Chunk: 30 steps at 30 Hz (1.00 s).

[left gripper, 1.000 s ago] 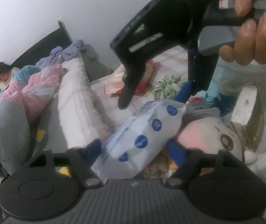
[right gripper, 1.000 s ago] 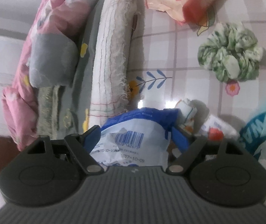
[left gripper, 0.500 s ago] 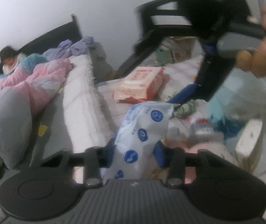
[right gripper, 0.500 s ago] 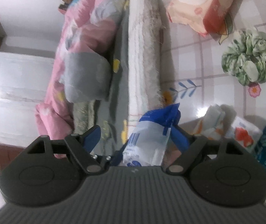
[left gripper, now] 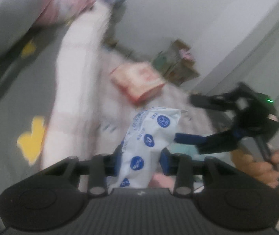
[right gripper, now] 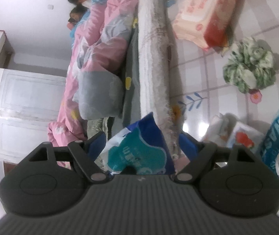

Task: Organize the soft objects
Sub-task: 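Lift the white-and-teal package off the bed, turning it upright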

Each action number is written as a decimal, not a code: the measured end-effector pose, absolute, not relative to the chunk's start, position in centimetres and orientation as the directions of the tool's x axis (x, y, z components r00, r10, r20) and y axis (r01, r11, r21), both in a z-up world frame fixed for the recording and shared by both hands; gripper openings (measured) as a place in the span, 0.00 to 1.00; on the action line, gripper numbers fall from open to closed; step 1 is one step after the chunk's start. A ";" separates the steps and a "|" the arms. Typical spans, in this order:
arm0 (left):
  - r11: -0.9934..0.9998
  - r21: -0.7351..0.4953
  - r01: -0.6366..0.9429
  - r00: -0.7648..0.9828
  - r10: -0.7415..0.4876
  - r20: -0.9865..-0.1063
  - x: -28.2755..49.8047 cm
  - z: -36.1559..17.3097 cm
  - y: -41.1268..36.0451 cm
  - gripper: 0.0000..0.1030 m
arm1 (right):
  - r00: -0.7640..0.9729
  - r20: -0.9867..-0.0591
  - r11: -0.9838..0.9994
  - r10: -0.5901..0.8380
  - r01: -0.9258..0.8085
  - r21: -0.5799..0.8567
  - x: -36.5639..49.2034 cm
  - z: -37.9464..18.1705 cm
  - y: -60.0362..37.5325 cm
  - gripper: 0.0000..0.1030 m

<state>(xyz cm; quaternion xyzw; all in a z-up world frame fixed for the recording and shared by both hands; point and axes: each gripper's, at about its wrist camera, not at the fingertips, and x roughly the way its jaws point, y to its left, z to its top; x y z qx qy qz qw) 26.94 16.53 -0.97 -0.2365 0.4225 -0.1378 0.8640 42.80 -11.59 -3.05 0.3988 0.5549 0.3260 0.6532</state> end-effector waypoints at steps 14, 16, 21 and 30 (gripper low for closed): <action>0.989 -0.148 0.030 0.687 -0.128 -0.716 26.4 0.2 14.4 0.46 | 0.083 -0.498 0.498 0.863 0.027 0.867 44.3 -6.5 -6.1 0.79; 0.988 -0.130 0.080 0.679 -0.149 -0.718 26.2 0.3 13.6 0.54 | 0.066 -0.500 0.500 0.863 0.027 0.866 44.3 -6.9 -5.3 0.79; 0.995 -0.058 0.085 0.636 -0.099 -0.766 27.4 -0.9 12.3 0.55 | 0.055 -0.502 0.502 0.863 0.031 0.865 44.2 -7.4 -4.6 0.79; 0.984 -0.172 0.038 0.667 -0.153 -0.729 26.7 0.0 13.8 0.27 | 0.091 -0.489 0.487 0.867 0.044 0.872 44.0 -6.6 -6.6 0.79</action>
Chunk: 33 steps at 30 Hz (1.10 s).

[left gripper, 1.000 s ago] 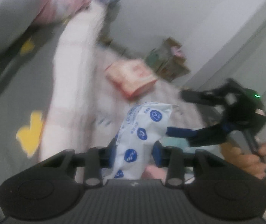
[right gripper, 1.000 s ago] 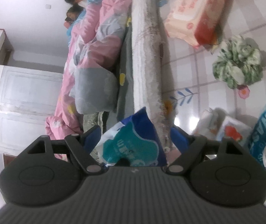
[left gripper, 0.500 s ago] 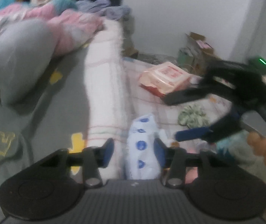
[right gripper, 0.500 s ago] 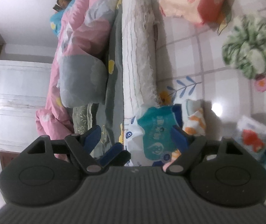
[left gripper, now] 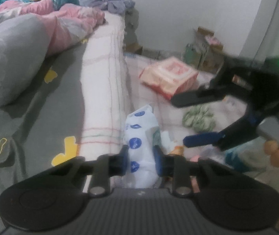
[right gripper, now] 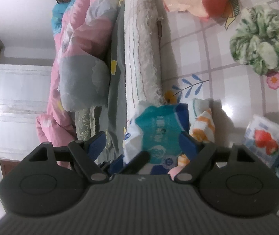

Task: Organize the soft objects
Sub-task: 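Lift the white-and-teal package off the bed, turning it upright, then carry the white-and-teal package over the cardboard box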

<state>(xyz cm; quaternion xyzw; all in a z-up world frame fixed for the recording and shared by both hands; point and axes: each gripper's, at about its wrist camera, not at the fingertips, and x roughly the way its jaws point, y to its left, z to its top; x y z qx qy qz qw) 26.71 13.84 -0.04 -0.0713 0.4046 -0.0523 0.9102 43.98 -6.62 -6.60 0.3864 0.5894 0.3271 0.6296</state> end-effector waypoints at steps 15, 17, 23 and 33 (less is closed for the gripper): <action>0.981 -0.153 -0.121 0.707 -0.023 -0.707 22.2 1.0 19.6 0.32 | 0.018 -0.466 0.466 0.885 0.008 0.885 42.1 -5.7 0.0 0.79; 0.985 -0.119 -0.126 0.705 0.005 -0.709 22.1 1.0 19.6 0.33 | 0.016 -0.486 0.486 0.874 0.004 0.874 42.0 -6.0 0.8 0.79; 0.986 -0.120 -0.116 0.692 -0.006 -0.722 22.6 0.9 19.7 0.35 | -0.002 -0.491 0.491 0.871 0.012 0.871 41.9 -7.0 2.3 0.72; 0.970 -0.204 -0.132 0.673 -0.063 -0.737 23.2 0.5 19.9 0.35 | 0.011 -0.517 0.517 0.856 -0.016 0.856 41.6 -7.5 2.0 0.46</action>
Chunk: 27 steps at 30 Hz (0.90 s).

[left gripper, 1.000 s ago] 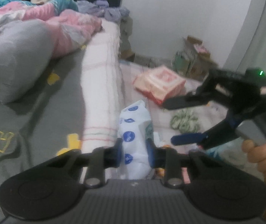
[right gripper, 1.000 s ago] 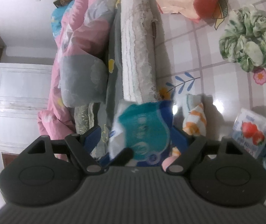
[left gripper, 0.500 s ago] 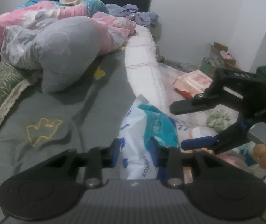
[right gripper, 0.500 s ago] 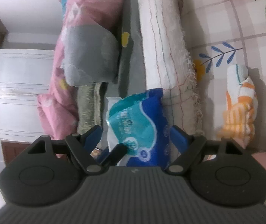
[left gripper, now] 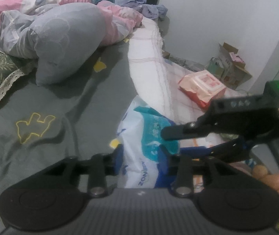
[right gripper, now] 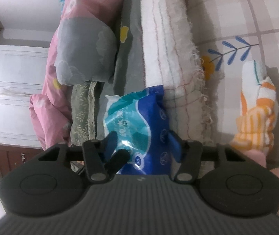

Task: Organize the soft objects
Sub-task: 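Carry the white-and-teal package over the cardboard box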

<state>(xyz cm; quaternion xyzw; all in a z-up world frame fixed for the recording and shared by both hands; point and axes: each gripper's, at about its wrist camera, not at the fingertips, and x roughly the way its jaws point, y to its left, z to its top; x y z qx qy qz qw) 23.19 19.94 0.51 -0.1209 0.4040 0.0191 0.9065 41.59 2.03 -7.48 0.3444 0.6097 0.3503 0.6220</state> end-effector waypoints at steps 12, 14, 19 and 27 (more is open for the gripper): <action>0.982 -0.183 -0.048 0.732 -0.090 -0.675 19.2 5.7 15.5 0.28 | 0.041 -0.451 0.453 0.891 -0.055 0.890 38.6 -4.3 -2.2 0.44; 0.984 -0.177 -0.021 0.748 -0.102 -0.656 18.5 6.9 14.2 0.28 | 0.059 -0.424 0.427 0.904 -0.063 0.902 37.9 -3.2 -4.0 0.44; 0.980 -0.175 0.093 0.774 -0.182 -0.606 17.0 9.9 9.3 0.29 | 0.139 -0.352 0.365 0.926 -0.090 0.926 35.7 -0.6 -10.2 0.44; 0.923 -0.177 0.342 0.744 -0.381 -0.549 16.9 11.8 -1.9 0.29 | 0.349 -0.312 0.359 0.884 -0.076 0.930 30.9 2.3 -25.1 0.44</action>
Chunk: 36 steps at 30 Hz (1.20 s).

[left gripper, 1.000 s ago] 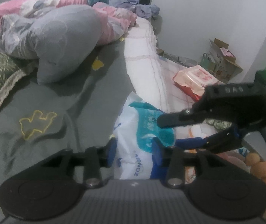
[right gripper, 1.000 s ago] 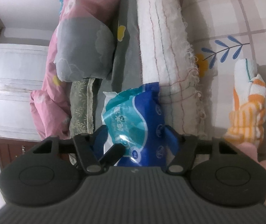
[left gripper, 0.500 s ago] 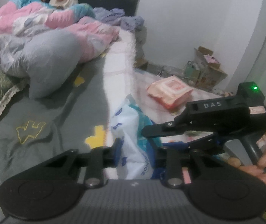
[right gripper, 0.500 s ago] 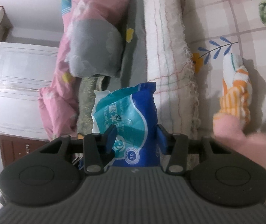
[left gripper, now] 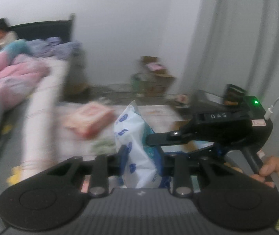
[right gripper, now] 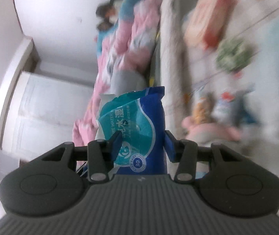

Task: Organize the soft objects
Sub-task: 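Carry the white-and-teal package over the cardboard box, then lower the package into the cardboard box and open both grippers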

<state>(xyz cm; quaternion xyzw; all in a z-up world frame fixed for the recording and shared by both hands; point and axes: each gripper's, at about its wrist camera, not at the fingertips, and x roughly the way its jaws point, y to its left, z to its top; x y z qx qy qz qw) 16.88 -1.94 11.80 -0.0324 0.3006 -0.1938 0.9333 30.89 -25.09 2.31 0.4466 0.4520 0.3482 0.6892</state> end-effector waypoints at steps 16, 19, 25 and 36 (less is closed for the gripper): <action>0.736 -0.320 0.597 0.426 -0.628 -0.651 22.4 5.2 -21.3 0.29 | 0.585 -0.468 0.450 0.662 0.189 0.873 23.3 -2.3 -48.6 0.45; 0.729 -0.313 0.609 0.371 -0.610 -0.700 23.0 3.4 -22.8 0.34 | 0.569 -0.501 0.463 0.653 0.224 0.858 24.0 -4.3 -50.0 0.45; 0.734 -0.335 0.591 0.366 -0.614 -0.699 23.4 3.1 -21.9 0.47 | 0.521 -0.581 0.501 0.625 0.303 0.811 26.1 -9.1 -51.3 0.45; 0.786 -0.308 0.536 0.514 -0.594 -0.619 21.2 7.3 -15.4 0.67 | 0.512 -0.716 0.713 0.474 0.254 0.654 26.5 -8.9 -49.9 0.48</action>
